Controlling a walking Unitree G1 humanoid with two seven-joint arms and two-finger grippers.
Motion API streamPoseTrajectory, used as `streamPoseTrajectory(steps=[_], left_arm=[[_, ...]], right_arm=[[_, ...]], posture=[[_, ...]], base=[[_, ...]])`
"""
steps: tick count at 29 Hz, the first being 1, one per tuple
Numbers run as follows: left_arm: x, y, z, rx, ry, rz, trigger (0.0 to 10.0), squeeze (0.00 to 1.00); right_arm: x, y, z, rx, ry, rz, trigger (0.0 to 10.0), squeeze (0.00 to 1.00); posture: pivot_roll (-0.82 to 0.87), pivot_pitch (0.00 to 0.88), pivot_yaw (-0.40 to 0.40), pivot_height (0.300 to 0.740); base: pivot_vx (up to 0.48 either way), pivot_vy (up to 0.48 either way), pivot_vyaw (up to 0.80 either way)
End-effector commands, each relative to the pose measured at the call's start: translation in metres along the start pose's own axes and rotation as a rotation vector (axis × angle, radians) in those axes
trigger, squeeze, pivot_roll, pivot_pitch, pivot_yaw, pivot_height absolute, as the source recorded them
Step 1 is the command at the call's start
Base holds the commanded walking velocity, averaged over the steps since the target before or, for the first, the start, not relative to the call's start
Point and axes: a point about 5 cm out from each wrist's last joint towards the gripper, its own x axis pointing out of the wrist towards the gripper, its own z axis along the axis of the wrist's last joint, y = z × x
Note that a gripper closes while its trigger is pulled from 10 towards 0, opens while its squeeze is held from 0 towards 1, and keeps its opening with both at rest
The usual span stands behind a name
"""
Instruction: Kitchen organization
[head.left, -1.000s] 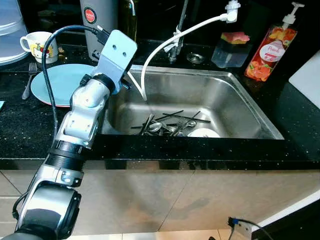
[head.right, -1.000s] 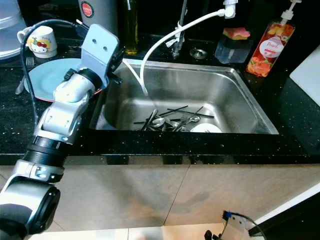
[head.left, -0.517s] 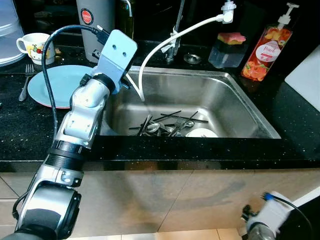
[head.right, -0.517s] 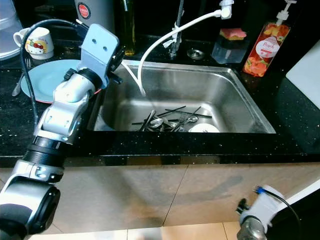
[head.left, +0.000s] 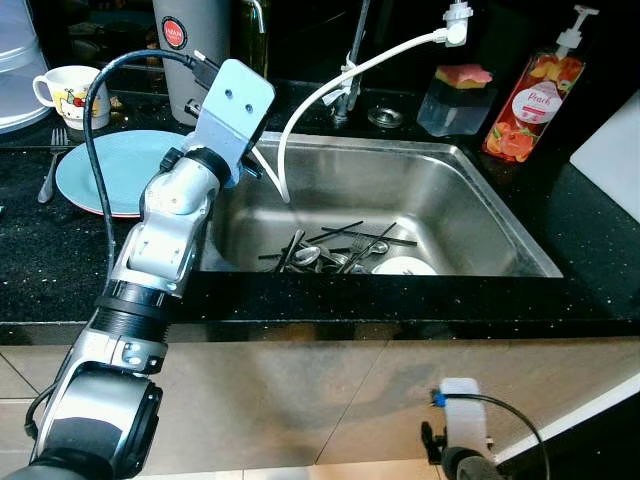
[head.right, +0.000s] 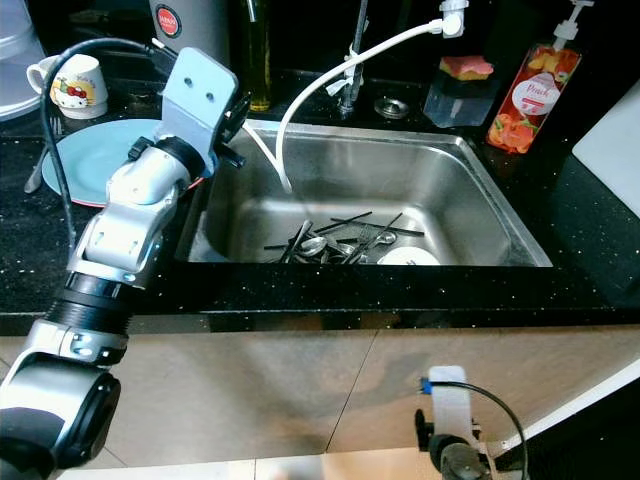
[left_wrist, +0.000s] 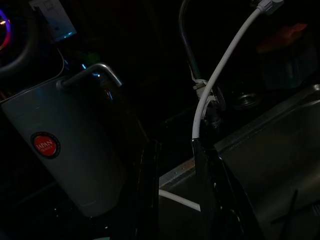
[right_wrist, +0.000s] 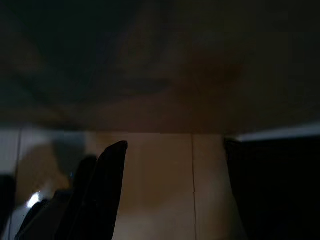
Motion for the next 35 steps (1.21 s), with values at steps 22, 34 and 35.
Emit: streamPoseTrajectory(steps=[22, 34, 35], left_arm=[[0.004, -0.001, 0.002, 0.009, -0.01, -0.022, 10.0, 0.0], [0.005, 0.0, 0.001, 0.01, -0.009, -0.025, 10.0, 0.0], [0.005, 0.0, 0.001, 0.01, -0.009, -0.025, 10.0, 0.0]], right_arm=[[-0.03, -0.131, -0.022, 0.936, 0.045, -0.864, 10.0, 0.0], [-0.084, -0.24, 0.084, 0.69, -0.444, -1.235, 10.0, 0.0], [-0.088, -0.244, 0.092, 0.671, -0.476, -1.246, 10.0, 0.0]], posture=[[0.26, 0.031, -0.081, 0.74], [0.25, 0.031, -0.075, 0.74], [0.25, 0.031, -0.075, 0.74]], base=[[0.0, 0.0, 0.0], [0.0, 0.0, 0.0], [0.0, 0.0, 0.0]])
